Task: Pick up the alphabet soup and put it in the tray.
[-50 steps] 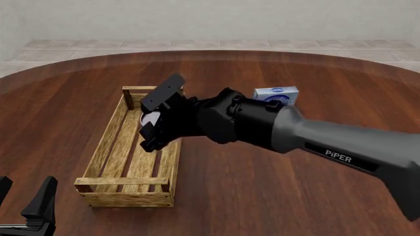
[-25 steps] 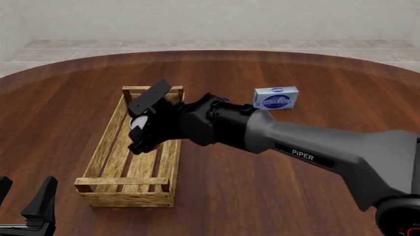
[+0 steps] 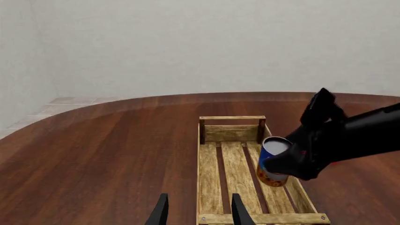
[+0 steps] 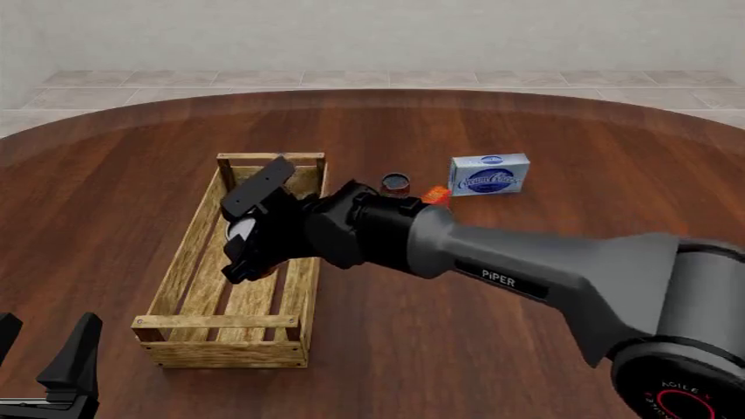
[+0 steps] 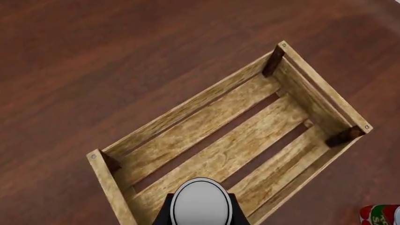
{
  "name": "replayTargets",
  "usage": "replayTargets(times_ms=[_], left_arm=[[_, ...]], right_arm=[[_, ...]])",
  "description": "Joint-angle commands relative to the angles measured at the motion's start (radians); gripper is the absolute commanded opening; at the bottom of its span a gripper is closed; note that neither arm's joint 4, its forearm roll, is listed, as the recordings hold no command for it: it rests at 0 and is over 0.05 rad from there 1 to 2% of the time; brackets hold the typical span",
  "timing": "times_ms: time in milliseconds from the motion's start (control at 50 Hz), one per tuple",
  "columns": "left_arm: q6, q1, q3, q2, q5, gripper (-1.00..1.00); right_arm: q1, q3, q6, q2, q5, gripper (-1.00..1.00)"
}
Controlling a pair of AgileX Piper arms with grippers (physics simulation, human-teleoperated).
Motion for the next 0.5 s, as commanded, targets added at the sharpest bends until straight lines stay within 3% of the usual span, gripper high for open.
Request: replayTargets(times_ms=[20, 500], left_arm=[[0.0, 0.002, -0.001, -0.002, 0.003, 1.0], [0.0, 0.002, -0.001, -0.002, 0.003, 1.0]], right_arm=[[-0.002, -0.016, 0.027, 0.018, -0.008, -1.0], [-0.006, -0.035, 0.045, 0.073, -0.024, -1.0]])
